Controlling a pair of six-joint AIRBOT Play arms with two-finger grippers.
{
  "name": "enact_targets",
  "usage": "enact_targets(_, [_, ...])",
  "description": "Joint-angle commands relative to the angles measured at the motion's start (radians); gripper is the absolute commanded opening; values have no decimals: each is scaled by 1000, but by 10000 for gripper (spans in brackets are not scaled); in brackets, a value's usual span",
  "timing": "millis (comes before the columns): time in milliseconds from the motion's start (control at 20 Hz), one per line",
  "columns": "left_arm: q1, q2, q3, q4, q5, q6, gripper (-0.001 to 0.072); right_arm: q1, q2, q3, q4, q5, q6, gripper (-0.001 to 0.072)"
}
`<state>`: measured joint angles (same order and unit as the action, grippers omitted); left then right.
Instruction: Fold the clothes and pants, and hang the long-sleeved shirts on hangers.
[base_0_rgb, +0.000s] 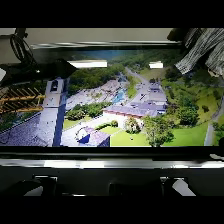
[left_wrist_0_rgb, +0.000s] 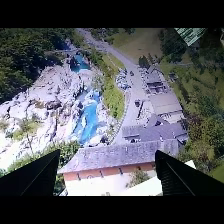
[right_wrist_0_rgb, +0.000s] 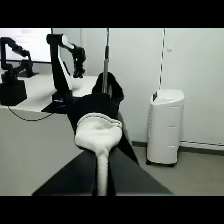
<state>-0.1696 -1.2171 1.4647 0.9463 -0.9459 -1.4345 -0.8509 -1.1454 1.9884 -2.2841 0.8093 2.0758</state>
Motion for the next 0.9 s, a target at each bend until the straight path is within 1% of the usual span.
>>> enact_targets(0, [0, 0, 0, 0, 0, -18, 716, -9, 5, 0, 89, 84, 4, 134])
enact_targets(50, [0, 0, 0, 0, 0, -18, 716, -9, 14, 0, 97, 88, 4, 292])
enact_targets(100, [0, 0, 0, 0, 0, -18, 717, -9, 24, 0, 102, 88, 4, 425])
enact_targets(150, [0, 0, 0, 0, 0, -21, 717, -9, 40, 0, 103, 89, 4, 522])
enact_targets(200, [5, 3, 0, 0, 3, -53, 717, -9, 59, 0, 105, 95, 5, 591])
enact_targets(250, [19, 7, 2, 0, 4, -102, 717, -8, 83, 0, 112, 103, 5, 605])
enact_targets(300, [39, 13, 2, 0, 4, -142, 717, -8, 107, 0, 119, 104, 5, 606])
enact_targets(400, [90, 32, 2, 0, 3, -178, 717, -8, 156, 0, 151, 57, 12, 606])
enact_targets(500, [146, 59, 2, 1, 1, -182, 717, -8, 192, 0, 273, -19, 13, 607])
enact_targets(550, [170, 71, 2, 4, -5, -182, 717, -8, 199, 0, 374, -46, 3, 605])
enact_targets(600, [191, 83, 1, 13, -18, -182, 716, -8, 196, 0, 526, -58, -21, 597])
enact_targets(650, [205, 92, 1, 31, -41, -182, 712, -3, 185, 0, 712, -55, -87, 563])
enact_targets(700, [214, 98, 1, 61, -75, -182, 708, 28, 164, 0, 905, -36, -203, 523])
enact_targets(750, [215, 102, 1, 98, -113, -182, 633, 91, 131, 0, 1063, 4, -338, 413])
enact_targets(800, [214, 105, 1, 138, -147, -182, 465, 182, 96, 0, 1130, 50, -448, 328])
enact_targets(850, [214, 107, 1, 169, -182, -182, 341, 304, 53, 0, 1120, 117, -547, 193])
